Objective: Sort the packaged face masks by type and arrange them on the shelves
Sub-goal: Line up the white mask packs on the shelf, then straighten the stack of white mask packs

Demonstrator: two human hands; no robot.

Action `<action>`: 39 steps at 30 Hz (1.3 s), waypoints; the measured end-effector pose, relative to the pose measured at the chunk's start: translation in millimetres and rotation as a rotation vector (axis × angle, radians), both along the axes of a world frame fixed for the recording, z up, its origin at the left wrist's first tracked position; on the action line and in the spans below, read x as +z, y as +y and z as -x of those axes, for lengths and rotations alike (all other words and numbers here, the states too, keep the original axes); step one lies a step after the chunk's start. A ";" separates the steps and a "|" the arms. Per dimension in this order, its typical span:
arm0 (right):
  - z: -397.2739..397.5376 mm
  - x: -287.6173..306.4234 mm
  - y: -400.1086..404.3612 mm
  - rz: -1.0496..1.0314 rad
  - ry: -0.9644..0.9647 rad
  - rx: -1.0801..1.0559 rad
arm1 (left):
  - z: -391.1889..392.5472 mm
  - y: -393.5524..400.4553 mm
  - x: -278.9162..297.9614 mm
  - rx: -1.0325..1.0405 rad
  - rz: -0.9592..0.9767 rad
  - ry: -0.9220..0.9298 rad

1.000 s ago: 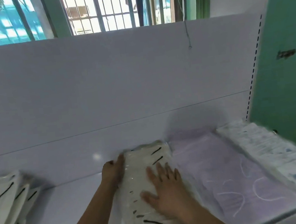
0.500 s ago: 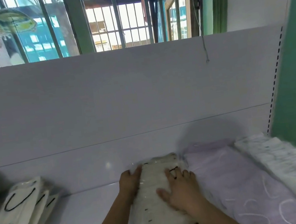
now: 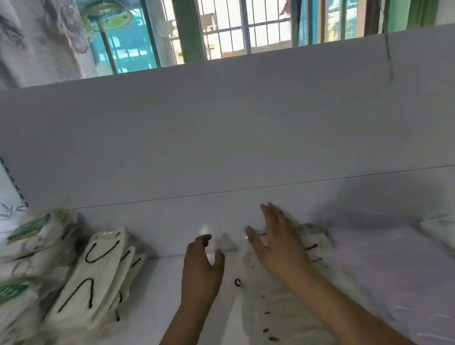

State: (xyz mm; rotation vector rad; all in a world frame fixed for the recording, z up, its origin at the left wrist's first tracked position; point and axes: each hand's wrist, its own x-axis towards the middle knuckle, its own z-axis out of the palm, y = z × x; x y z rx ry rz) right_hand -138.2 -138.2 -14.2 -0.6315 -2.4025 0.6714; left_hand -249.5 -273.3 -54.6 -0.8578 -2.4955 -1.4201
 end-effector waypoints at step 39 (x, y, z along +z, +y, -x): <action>127.3 -13.6 -220.1 1.288 0.243 0.455 | 110.6 -260.5 15.0 -0.338 -0.137 -0.648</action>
